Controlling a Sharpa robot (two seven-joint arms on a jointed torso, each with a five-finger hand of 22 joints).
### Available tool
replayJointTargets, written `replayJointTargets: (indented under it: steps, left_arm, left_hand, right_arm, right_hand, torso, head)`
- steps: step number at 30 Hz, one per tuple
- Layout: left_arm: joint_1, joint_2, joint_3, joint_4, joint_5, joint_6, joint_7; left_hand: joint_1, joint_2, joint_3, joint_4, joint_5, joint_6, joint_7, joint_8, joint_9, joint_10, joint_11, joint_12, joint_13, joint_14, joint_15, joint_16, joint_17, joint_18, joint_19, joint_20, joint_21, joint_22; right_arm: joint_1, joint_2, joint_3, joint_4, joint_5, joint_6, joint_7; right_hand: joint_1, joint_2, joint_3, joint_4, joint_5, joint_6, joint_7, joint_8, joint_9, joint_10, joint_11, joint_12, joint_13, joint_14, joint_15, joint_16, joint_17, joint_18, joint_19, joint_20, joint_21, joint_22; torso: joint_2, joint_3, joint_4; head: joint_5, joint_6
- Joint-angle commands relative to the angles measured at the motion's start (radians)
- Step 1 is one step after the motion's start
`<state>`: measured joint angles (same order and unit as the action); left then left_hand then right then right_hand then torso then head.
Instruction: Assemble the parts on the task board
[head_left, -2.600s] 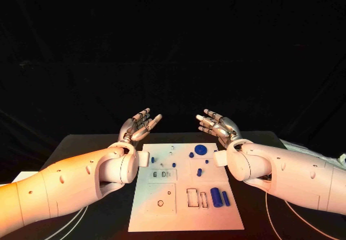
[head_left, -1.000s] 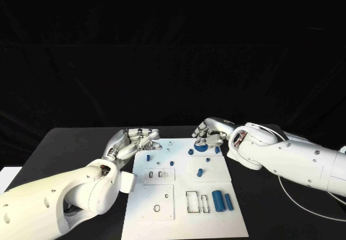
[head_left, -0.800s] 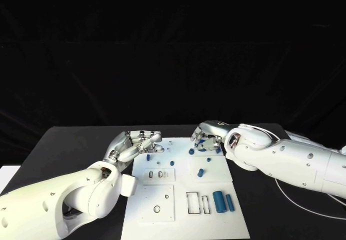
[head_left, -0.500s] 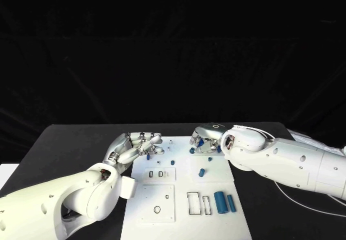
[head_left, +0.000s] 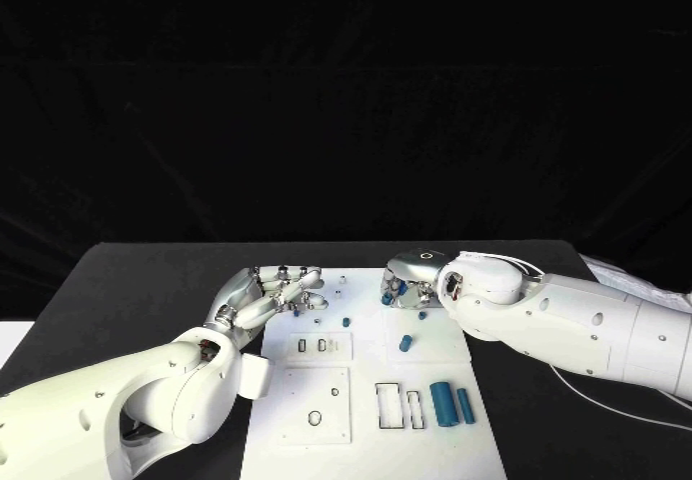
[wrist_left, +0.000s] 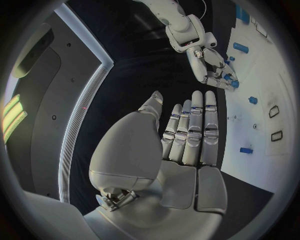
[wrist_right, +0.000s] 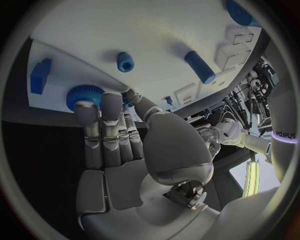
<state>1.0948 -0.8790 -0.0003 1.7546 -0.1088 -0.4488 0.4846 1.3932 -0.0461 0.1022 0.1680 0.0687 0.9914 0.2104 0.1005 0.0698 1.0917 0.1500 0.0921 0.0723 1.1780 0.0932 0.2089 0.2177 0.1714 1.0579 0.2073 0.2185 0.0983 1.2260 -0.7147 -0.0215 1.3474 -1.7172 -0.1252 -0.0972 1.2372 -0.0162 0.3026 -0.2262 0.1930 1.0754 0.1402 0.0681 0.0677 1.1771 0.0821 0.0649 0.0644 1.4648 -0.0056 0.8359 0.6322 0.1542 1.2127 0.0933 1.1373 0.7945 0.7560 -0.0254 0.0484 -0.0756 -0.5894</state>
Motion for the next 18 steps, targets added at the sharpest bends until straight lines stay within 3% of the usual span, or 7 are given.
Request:
replayJointTargets:
  steps: [1,11,18]
  left_arm:
    - [0.001,0.002,0.001,0.003,0.011,0.016,0.003]
    - [0.001,0.002,0.001,-0.003,0.012,0.018,-0.003]
    - [0.001,0.003,0.001,-0.006,0.012,0.018,-0.009]
  left_hand:
    - [-0.006,0.004,-0.003,-0.004,-0.004,0.0,0.007,-0.004,-0.001,0.0,0.007,-0.006,0.0,0.003,0.006,-0.007,0.002,0.01,0.006,0.0,-0.005,-0.002]
    - [-0.007,0.004,-0.005,-0.006,-0.004,-0.002,0.009,-0.007,-0.002,-0.002,0.008,-0.01,-0.001,0.003,0.007,-0.009,0.005,0.01,0.007,0.0,-0.007,-0.003]
    - [-0.007,0.005,-0.006,-0.007,-0.004,-0.003,0.009,-0.008,-0.002,-0.003,0.009,-0.011,-0.001,0.003,0.007,-0.01,0.006,0.01,0.007,0.001,-0.008,-0.004]
  right_arm:
    - [0.0,0.004,0.0,0.0,-0.03,0.028,-0.003]
    - [0.0,0.007,0.0,-0.001,-0.015,0.006,0.003]
    - [0.0,0.001,0.001,0.009,0.016,-0.068,0.013]
  right_hand:
    - [-0.005,0.008,0.009,0.005,-0.009,0.014,0.0,0.003,0.002,0.01,-0.004,0.0,0.0,0.015,-0.004,0.014,0.012,-0.015,0.008,0.0,0.01,0.012]
    - [-0.013,0.024,0.032,0.044,-0.045,0.039,-0.006,0.006,0.003,0.033,-0.01,0.002,0.001,0.016,-0.008,0.081,0.073,-0.023,0.02,-0.002,0.058,0.073]
    - [-0.006,0.033,0.051,0.068,-0.059,0.071,-0.015,0.015,0.009,0.067,-0.02,0.007,0.004,0.02,-0.015,0.131,0.121,-0.031,0.039,-0.006,0.096,0.125]
  torso:
    - [0.007,-0.0006,0.003]
    - [0.012,0.0001,0.0036]
    - [0.017,0.0004,0.0048]
  head:
    - [-0.002,0.001]
    - [-0.001,-0.001]
    - [0.0,0.003]
